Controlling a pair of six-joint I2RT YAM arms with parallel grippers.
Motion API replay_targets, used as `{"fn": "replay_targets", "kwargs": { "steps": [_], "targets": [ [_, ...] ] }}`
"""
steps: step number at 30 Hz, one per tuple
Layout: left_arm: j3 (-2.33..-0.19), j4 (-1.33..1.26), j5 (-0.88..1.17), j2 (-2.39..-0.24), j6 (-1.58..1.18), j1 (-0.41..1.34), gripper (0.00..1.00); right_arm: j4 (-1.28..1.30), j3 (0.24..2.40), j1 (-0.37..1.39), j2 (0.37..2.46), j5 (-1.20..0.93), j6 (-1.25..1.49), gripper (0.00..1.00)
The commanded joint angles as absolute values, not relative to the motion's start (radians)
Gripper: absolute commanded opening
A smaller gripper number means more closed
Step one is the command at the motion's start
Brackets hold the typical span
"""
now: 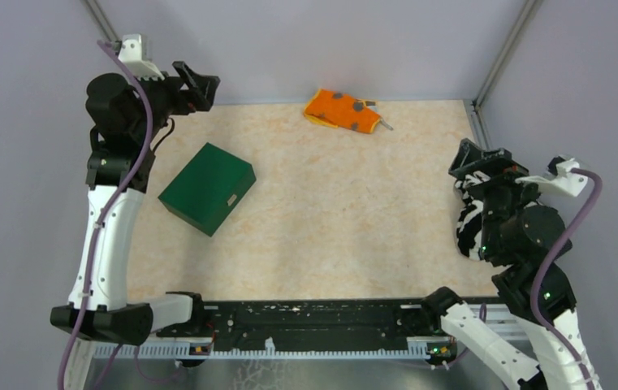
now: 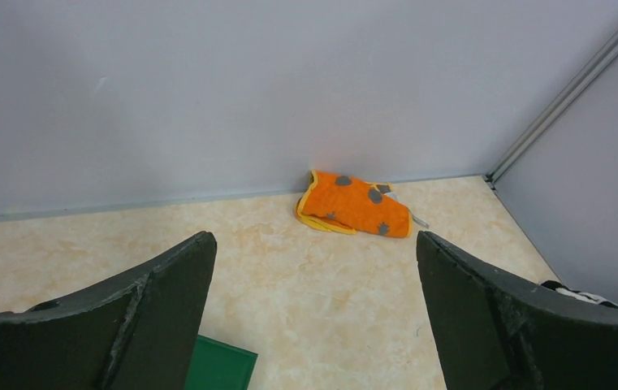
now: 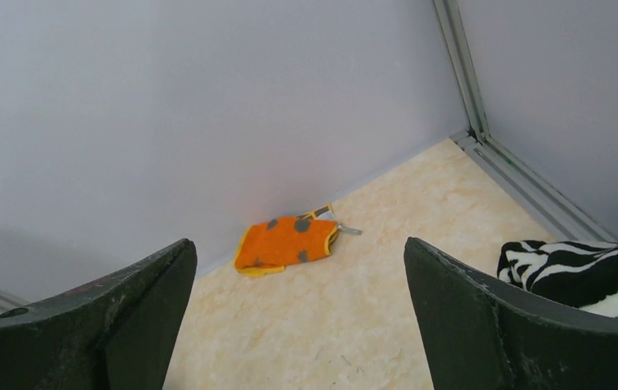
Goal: Organize the mixed jewelry
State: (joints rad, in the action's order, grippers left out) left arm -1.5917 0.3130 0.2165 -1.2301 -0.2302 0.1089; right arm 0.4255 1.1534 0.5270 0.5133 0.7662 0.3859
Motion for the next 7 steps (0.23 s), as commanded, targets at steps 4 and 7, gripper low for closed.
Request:
{"fn": "replay_targets", "kwargs": {
  "steps": [4, 7],
  "targets": [
    [-1.560, 0.240, 0.121, -1.196, -0.304, 0.106, 0.99, 0.428, 1.182, 0.526, 0.581, 0.766, 0.388, 0.98],
    [-1.560, 0.250, 0.119, -1.201, -0.299, 0.106, 0.99, 0.417, 1.177, 0.526, 0.584, 0.762, 0.389, 0.98]
  ]
}}
